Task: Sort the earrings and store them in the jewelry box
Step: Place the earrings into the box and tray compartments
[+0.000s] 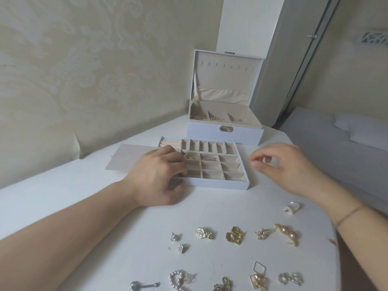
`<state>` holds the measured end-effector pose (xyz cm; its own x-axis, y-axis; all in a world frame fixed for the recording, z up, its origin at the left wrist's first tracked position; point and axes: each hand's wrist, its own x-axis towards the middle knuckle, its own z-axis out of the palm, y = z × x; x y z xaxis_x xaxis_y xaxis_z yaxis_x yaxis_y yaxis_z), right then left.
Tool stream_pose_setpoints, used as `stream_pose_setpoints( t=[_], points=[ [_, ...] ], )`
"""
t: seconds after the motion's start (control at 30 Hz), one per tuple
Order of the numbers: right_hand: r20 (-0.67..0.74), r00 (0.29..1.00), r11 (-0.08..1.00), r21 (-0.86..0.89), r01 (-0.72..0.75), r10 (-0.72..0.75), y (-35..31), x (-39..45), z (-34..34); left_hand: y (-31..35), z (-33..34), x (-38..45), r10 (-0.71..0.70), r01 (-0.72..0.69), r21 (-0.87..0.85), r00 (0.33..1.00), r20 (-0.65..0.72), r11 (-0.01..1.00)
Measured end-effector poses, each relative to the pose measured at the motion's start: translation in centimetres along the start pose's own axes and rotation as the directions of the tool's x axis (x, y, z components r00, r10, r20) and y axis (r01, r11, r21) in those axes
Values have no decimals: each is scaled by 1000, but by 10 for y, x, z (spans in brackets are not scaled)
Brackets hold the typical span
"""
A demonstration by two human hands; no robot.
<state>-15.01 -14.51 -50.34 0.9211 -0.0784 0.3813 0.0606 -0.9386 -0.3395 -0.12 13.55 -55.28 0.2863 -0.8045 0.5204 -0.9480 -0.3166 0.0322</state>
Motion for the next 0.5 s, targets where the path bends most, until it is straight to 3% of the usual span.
stream_pose_setpoints(
  t=[0.23,0.5],
  points=[
    [-26,992,992,-37,-123,122,8,76,37,-2,0,-1,8,-8,-14,1000,3,1000],
    [70,996,991,-124,-51,60,13,89,63,-3,1,0,11,-10,-10,1000,9,1000]
  ],
)
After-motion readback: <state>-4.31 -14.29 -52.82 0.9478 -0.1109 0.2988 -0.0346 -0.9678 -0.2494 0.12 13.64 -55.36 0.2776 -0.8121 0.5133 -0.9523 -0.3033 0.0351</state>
